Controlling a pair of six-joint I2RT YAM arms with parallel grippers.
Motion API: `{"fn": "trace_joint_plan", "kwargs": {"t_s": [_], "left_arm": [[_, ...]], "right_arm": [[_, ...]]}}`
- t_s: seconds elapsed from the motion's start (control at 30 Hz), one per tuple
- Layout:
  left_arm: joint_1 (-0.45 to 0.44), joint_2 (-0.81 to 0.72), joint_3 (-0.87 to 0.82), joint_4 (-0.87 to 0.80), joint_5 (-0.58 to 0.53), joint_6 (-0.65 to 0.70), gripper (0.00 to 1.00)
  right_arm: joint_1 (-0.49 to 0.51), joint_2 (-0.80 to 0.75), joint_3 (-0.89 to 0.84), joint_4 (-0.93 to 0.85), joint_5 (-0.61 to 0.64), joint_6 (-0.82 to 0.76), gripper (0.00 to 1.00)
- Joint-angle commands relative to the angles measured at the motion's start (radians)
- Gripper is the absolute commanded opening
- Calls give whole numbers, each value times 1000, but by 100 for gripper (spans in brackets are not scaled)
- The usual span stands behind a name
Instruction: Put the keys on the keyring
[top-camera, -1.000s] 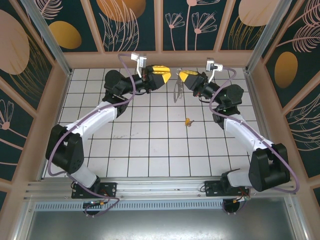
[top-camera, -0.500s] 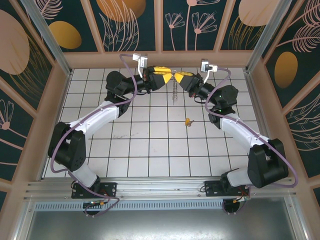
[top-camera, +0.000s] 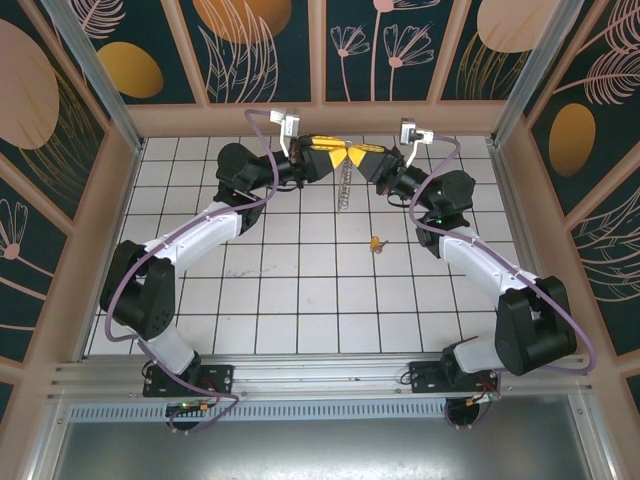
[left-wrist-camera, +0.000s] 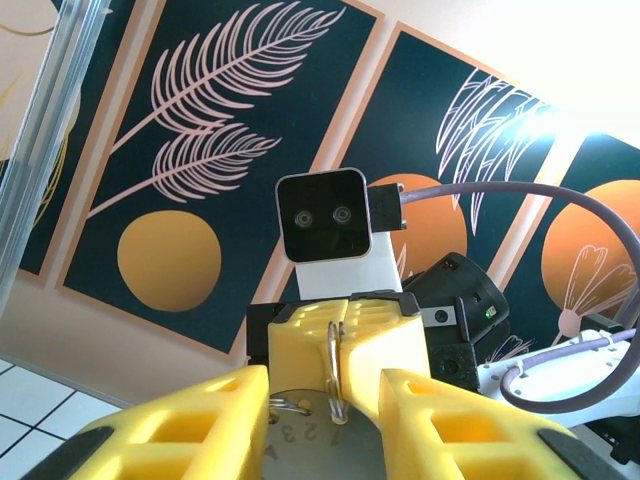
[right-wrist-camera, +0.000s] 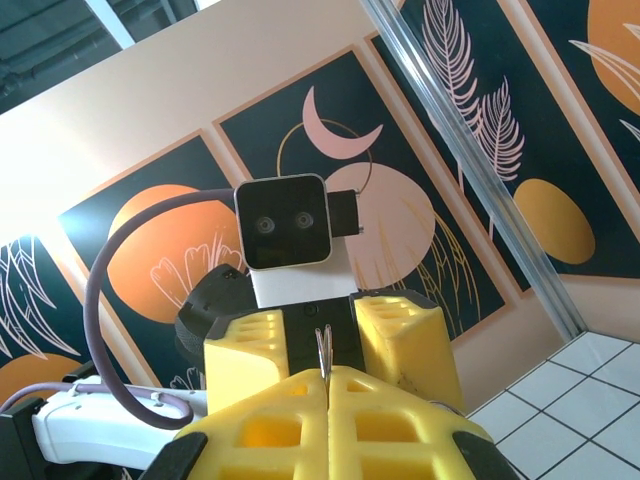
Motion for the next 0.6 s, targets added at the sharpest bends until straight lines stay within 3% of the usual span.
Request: {"fn": "trace_joint_plan", "kwargs": {"t_s": [0.0, 0.43, 0.5, 0.57], "left_arm": [[-7, 8, 33, 47, 14, -9, 32], [-13, 19, 44, 55, 16, -12, 15], [-14, 18, 38, 56, 17, -11, 14], [-14, 17, 32, 56, 22, -9, 21]], "right_arm": [[12, 1, 31, 71, 5, 11, 0], [15, -5, 25, 51, 8, -8, 0], [13, -6, 25, 42, 12, -16, 0], [12, -6, 28, 39, 14, -19, 0]]}}
